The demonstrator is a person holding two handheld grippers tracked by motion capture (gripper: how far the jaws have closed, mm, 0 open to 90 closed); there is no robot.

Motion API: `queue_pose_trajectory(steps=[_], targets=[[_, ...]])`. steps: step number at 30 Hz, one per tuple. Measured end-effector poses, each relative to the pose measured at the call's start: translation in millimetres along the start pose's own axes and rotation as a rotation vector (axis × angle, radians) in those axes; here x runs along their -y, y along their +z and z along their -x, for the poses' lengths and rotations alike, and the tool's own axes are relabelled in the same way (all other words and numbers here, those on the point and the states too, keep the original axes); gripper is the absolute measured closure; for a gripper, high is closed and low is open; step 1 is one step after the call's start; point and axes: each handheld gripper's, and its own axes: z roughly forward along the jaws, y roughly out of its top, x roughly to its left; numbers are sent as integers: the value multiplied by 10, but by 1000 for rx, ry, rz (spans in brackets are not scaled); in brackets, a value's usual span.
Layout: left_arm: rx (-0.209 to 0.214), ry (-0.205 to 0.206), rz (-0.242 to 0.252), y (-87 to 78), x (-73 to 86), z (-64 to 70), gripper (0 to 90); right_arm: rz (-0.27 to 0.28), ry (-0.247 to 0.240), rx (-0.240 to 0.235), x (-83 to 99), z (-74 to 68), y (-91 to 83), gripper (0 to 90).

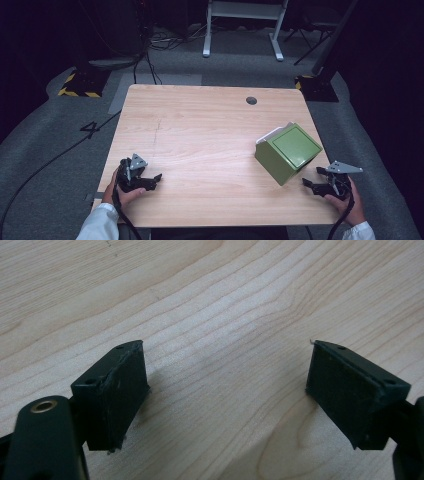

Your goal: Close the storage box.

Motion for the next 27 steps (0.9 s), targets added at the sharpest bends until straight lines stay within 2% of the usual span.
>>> queue_pose_trajectory(steps=[27], targets=[[-10, -10, -6, 6, -6, 1, 147, -1, -1, -8, -4, 7, 6, 170]])
